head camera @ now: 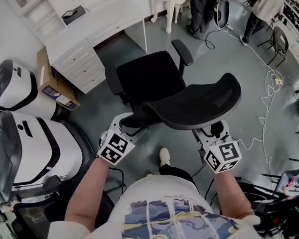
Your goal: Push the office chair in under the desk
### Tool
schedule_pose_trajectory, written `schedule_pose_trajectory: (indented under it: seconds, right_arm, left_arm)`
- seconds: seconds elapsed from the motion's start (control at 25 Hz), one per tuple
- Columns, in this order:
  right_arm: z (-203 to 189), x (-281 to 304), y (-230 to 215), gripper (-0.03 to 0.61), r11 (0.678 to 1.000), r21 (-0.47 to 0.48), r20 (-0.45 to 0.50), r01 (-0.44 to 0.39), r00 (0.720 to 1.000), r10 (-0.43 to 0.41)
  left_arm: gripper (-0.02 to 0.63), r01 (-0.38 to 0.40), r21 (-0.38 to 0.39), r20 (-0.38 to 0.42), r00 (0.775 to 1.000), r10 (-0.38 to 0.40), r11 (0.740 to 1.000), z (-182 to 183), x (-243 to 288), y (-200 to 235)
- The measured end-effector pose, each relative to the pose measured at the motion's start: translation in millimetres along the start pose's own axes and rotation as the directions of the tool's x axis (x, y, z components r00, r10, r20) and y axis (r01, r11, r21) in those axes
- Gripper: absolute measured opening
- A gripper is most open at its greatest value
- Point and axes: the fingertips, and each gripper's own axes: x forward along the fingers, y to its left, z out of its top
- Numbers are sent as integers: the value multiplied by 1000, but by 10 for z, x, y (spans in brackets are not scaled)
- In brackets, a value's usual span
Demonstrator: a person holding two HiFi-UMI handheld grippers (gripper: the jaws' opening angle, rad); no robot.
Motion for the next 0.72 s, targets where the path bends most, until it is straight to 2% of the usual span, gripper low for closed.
schedule_pose_trajectory:
  seconds: [0.2, 0.48, 0.72]
  right_arm:
    - [69, 47, -5, 333, 999, -24, -10, -42, 999, 42]
    - [111, 152, -17, 331, 995, -58, -14, -87, 996, 86]
    - [150, 359, -142, 328, 990, -73, -31, -124, 992, 122]
  left_arm:
    - [268, 15, 23, 0, 1000, -15, 1000, 13, 23, 3]
    - [241, -13, 68, -2, 1000, 13, 998, 31, 44, 53]
    - [222, -16, 72, -33, 999, 19, 997, 70, 168, 191]
